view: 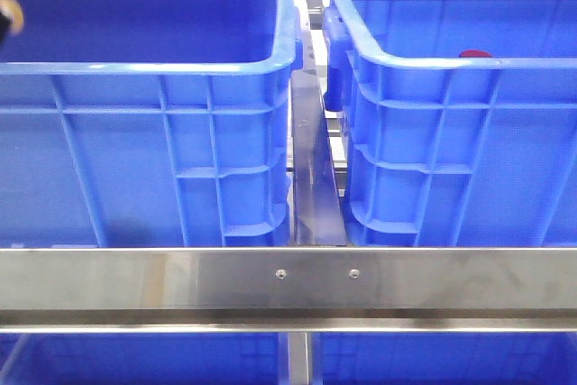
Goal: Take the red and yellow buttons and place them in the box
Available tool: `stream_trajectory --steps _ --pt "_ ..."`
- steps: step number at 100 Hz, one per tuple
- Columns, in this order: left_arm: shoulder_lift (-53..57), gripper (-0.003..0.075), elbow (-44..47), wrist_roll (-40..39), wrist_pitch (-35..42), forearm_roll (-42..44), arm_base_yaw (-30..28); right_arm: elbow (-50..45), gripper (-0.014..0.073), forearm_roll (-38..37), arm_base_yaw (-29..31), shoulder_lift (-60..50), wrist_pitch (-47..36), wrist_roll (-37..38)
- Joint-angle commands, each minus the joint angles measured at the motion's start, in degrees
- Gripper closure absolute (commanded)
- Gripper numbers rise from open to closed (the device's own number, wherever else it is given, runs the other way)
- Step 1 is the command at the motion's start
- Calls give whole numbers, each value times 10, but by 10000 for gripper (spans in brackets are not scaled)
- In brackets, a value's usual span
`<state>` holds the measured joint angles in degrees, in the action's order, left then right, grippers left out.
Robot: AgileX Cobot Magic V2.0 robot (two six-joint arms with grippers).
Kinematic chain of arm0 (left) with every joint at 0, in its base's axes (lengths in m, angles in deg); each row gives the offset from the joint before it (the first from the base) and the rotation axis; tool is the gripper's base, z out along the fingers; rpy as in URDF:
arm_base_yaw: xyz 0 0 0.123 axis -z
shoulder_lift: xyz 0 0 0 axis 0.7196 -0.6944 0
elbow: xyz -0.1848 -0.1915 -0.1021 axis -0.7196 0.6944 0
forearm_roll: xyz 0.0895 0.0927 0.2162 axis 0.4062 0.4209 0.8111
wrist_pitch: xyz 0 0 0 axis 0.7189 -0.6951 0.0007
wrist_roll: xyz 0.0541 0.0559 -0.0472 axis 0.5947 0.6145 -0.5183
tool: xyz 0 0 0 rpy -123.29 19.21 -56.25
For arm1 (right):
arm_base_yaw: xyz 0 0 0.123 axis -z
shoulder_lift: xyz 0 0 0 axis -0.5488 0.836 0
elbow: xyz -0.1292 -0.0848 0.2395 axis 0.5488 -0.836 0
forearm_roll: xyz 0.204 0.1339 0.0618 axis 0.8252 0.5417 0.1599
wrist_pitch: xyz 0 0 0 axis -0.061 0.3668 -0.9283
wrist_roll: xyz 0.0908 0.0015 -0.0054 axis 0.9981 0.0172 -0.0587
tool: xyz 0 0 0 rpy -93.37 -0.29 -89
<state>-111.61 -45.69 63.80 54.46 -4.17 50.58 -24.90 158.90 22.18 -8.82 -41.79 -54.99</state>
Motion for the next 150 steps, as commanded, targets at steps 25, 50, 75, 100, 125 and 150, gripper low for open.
stream_trajectory --steps 25,50,75,100,125,150 --pt "187 739 8 13 6 -2 135 16 661 -7 2 -3 4 -6" --pt "266 739 36 19 -6 -2 270 16 660 -7 2 -3 4 -6" --pt "275 739 45 20 -12 -2 387 16 594 -7 2 -3 32 -6" --pt "274 739 45 20 -11 -1 426 16 154 0 2 -3 91 -6" --pt "274 739 45 20 -11 -1 426 17 1 120 2 -3 251 -6" --pt "274 739 45 20 -11 -1 426 46 1 212 2 41 475 27"
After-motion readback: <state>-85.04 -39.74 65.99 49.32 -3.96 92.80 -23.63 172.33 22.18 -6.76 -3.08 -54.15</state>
